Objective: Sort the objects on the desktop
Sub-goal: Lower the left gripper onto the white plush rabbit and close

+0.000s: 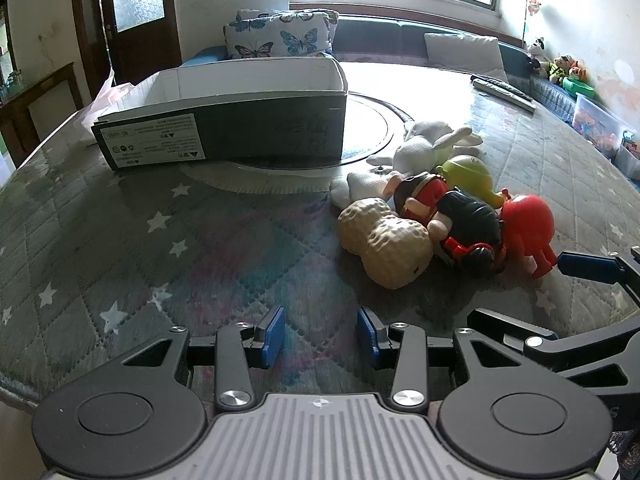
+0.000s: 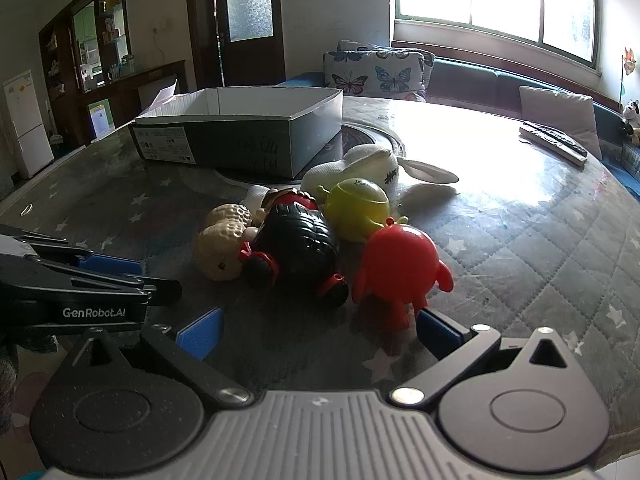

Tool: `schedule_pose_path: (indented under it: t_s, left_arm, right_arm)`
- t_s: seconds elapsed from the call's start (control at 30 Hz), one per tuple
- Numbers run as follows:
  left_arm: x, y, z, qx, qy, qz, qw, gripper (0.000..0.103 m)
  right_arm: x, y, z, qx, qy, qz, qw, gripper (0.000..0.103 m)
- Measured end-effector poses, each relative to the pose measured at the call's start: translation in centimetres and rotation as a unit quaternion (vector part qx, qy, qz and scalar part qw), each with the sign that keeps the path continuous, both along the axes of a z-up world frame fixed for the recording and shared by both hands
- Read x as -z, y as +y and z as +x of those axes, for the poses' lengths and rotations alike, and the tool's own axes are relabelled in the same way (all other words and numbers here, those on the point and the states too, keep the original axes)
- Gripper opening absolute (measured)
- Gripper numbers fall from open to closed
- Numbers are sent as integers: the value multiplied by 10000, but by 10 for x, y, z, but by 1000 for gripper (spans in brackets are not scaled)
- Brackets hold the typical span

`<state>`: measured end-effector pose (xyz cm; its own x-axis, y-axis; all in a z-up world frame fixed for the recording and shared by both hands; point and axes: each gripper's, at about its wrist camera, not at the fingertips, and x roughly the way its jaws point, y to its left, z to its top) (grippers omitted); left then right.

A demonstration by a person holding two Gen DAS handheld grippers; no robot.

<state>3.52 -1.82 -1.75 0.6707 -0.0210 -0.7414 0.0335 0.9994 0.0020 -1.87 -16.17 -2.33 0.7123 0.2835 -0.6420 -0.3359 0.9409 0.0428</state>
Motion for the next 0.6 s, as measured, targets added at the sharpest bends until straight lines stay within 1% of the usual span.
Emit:
schedule_pose_path:
  t_s: [0.07,0.13,0.2,0.6]
  left_arm:
    - [-1,1,1,4,4,-12,10000,43]
    - [-3,3,3,1,-5,-31,10000,43]
    - [-4,4,5,-1,-15,-50,10000,43]
    - [-19,13,18,32,-115,-182,9998,43]
  right_arm:
    - [-2,-1,2,-22,-17,-2,10000,103]
    - [-7,-14,22,-65,-25,17,10000,103]
    - [-12,-20,33,-84,-47,31,9999,103]
    - [-24,-36,60,-120,-172,104,9997,103]
